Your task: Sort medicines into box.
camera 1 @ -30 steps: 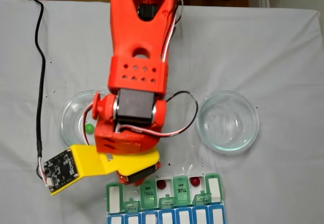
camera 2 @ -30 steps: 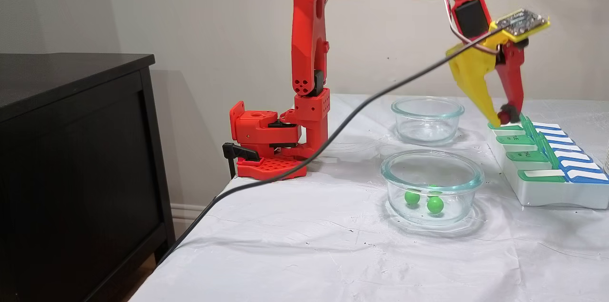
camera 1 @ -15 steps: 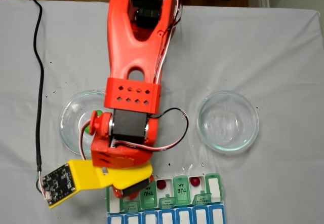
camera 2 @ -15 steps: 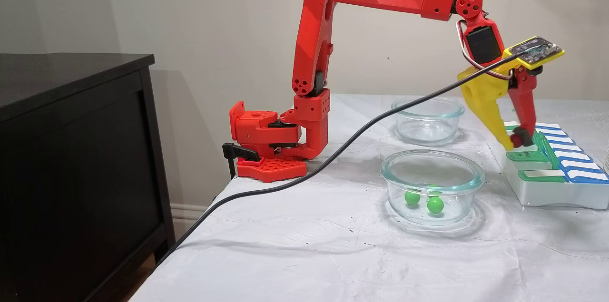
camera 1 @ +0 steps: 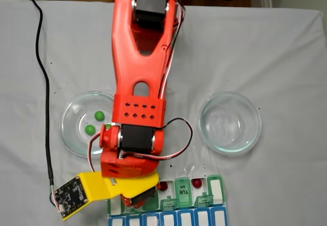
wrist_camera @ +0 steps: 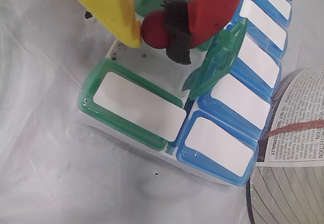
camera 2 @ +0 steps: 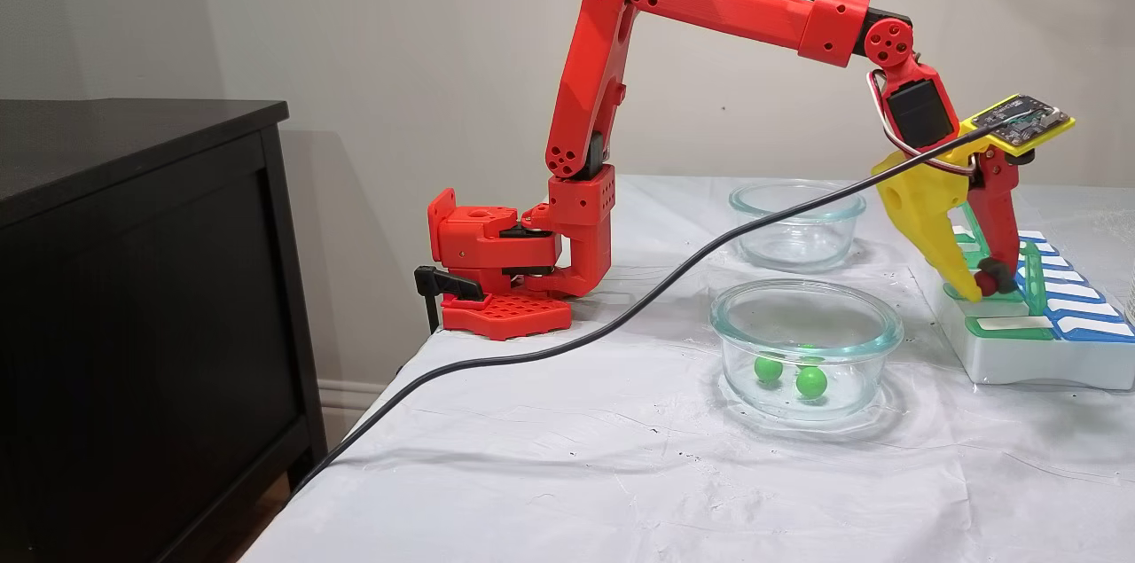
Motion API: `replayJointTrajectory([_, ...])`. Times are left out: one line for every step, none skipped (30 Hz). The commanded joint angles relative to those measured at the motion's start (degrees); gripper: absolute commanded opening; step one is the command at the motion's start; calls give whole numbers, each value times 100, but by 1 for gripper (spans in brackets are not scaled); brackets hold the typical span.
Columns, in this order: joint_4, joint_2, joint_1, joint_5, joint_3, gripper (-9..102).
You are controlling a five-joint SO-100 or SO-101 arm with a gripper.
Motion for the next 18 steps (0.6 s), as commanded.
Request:
replayJointTrajectory([-193, 255, -105, 9, -123, 7])
replayJointTrajectory([-176, 246, -105, 26, -132, 11])
replayJointTrajectory([-167, 246, -105, 35, -132, 12])
replayJointTrajectory([-132, 246, -105, 18, -132, 12])
replayJointTrajectory([-88, 255, -114, 44, -132, 16])
replayJointTrajectory([-53, 264, -114, 88, -141, 19])
replayJointTrajectory([-18, 281, -105, 123, -141, 21])
replayJointTrajectory([18, 308, -105, 132, -149, 22])
replayJointTrajectory([35, 334, -97, 141, -149, 23])
replayJointTrajectory([53, 352, -88, 167, -149, 25])
replayJointTrajectory([70, 369, -79, 176, -167, 26])
replayJointTrajectory([79, 387, -70, 176, -167, 26])
replayJointTrajectory([105, 404, -62, 167, -176, 26])
replayJointTrajectory([132, 422, -44, 158, -193, 25])
replayJointTrajectory([193, 457, -35, 149, -220, 21])
replayJointTrajectory([272, 492, -18, 141, -255, 15])
replayJointTrajectory([404, 554, 0, 149, -308, 10])
replayJointTrajectory([580, 615, 26, 158, -378, 6])
